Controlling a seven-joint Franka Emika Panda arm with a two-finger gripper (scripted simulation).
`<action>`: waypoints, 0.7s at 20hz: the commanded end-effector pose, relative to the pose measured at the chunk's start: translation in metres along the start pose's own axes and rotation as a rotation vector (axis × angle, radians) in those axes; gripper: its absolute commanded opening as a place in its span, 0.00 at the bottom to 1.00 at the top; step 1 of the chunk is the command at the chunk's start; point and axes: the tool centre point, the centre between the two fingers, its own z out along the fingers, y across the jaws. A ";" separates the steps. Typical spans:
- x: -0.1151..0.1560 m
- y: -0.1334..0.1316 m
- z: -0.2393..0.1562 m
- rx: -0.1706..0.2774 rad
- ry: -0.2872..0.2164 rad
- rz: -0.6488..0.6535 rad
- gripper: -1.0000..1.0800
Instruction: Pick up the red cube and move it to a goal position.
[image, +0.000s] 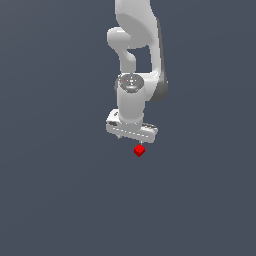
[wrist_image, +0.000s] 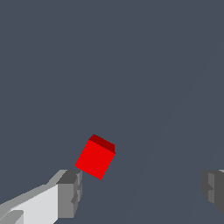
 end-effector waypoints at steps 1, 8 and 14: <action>-0.004 -0.004 0.012 -0.001 0.000 0.061 0.96; -0.012 -0.018 0.048 -0.005 0.000 0.233 0.96; -0.016 -0.030 0.075 -0.007 -0.001 0.363 0.96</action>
